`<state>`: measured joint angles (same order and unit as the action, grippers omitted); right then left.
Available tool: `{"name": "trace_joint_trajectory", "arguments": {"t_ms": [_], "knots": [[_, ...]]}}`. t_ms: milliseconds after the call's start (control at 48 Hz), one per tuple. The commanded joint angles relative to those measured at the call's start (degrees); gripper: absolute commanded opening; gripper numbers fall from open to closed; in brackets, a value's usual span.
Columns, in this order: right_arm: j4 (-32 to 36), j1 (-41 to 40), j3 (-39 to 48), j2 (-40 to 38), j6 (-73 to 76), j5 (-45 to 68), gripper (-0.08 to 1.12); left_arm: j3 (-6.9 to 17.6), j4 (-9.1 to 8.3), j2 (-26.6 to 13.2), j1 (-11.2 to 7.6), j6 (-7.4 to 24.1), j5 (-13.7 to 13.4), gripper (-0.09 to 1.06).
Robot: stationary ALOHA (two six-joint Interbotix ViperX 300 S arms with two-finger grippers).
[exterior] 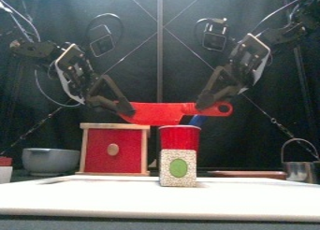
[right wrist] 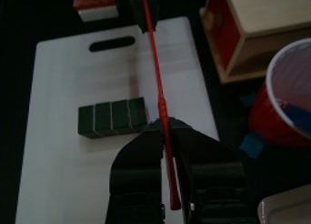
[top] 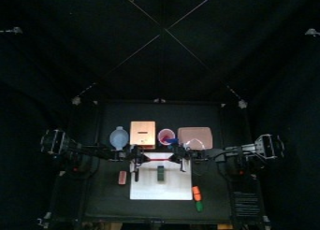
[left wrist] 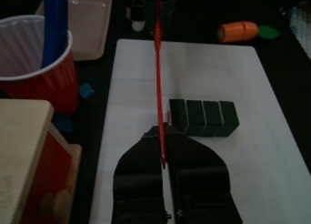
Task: Cut the sushi into 4 pieces with the knife
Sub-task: Cut the sushi into 4 pieces
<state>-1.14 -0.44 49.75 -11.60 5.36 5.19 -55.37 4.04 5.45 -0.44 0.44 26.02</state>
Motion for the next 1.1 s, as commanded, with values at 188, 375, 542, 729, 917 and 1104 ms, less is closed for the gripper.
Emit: {"name": "trace_joint_trajectory", "arguments": {"t_ms": [188, 375, 542, 729, 917, 1104], "knots": [[-1.76, 2.29, -3.08, 1.49, 0.00, -3.52, 0.07, 3.08, 1.41, -1.05, -3.34, -0.26, 0.35, 0.21], [-1.67, 2.46, -4.04, 1.58, 0.00, -5.36, 0.07, 2.99, 2.55, -2.90, -4.04, -0.26, 0.26, 0.21], [-1.67, 2.46, -4.83, 1.67, 0.09, -7.38, 0.07, 3.34, 2.55, -5.36, -4.22, -0.26, 0.26, 0.20], [-1.67, 2.55, -5.19, 1.76, 0.09, -9.32, 0.07, 3.78, 2.72, -7.12, -4.83, -0.26, 0.26, 0.20], [-1.67, 2.46, -5.10, 2.37, 0.09, -9.93, 0.07, 3.69, 3.78, -7.38, -5.36, -0.26, 0.18, 0.20], [-1.58, 2.55, -5.62, 4.04, 0.09, -10.37, 0.07, 3.96, 3.96, -7.73, -5.45, -0.18, -1.76, 0.20]]}}
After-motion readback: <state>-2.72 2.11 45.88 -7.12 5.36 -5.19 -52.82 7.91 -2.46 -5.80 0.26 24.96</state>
